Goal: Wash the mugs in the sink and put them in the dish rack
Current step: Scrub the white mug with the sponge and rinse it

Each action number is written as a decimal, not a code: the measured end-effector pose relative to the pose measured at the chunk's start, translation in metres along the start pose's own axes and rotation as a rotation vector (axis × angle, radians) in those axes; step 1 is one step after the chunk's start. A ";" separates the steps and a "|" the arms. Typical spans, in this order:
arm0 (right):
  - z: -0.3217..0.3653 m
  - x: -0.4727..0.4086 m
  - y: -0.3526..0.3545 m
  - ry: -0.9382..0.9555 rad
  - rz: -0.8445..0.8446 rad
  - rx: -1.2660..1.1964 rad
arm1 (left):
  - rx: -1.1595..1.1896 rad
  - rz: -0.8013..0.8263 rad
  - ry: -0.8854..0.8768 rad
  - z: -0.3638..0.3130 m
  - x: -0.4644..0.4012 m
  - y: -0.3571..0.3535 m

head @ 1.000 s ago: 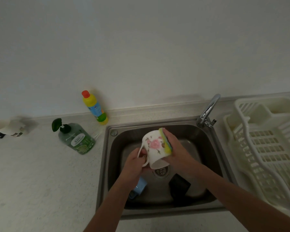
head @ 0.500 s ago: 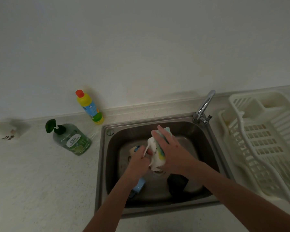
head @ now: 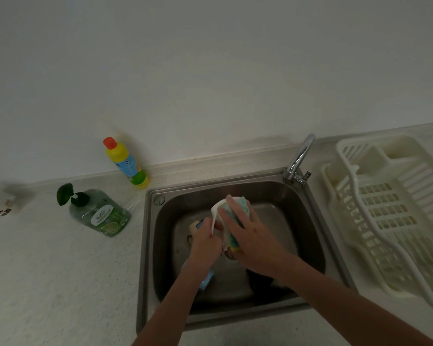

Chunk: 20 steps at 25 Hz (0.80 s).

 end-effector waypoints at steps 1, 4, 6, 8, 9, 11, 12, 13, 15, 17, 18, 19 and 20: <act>-0.008 -0.003 0.002 -0.024 0.012 -0.017 | -0.023 0.033 -0.005 -0.001 0.002 -0.004; -0.038 0.001 0.000 -0.183 0.078 -0.315 | 0.140 0.100 0.049 0.007 0.009 -0.007; -0.054 0.015 -0.010 -0.350 0.078 -0.751 | 0.364 0.135 0.105 0.015 0.011 -0.007; -0.051 0.023 -0.012 -0.378 0.039 -0.875 | 0.429 0.102 0.104 0.018 0.006 -0.004; -0.047 0.025 -0.013 -0.323 0.043 -0.748 | 0.372 0.065 0.090 0.017 0.004 0.000; -0.027 0.020 -0.014 -0.163 0.078 -0.387 | 0.199 -0.007 0.054 0.012 0.001 0.004; -0.016 0.015 -0.013 -0.064 0.057 -0.226 | 0.132 -0.013 0.034 0.009 0.000 0.004; -0.006 0.008 -0.007 0.014 0.031 -0.111 | 0.087 0.008 0.018 0.007 0.001 0.000; -0.003 -0.005 0.003 0.067 0.016 -0.033 | 0.042 0.078 0.004 0.004 0.004 -0.008; -0.018 -0.012 0.005 0.018 0.060 -0.141 | 0.074 0.111 0.029 0.009 0.003 -0.009; -0.028 -0.012 0.004 -0.057 0.084 -0.279 | 0.131 0.110 0.047 0.011 0.003 -0.006; -0.039 -0.008 0.001 -0.143 0.083 -0.465 | 0.215 0.109 0.067 0.013 0.005 -0.004; -0.048 -0.003 -0.002 -0.231 0.048 -0.654 | 0.307 0.106 0.086 0.014 0.006 -0.003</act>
Point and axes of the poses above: each hand's wrist, its own x-axis away from the middle knuckle, its own y-axis out of the back of the hand, z = x × y, the point moved 9 cm from there along -x, towards the middle knuckle, and after that the axes turned 7 degrees about y, right-handed, at the moved point
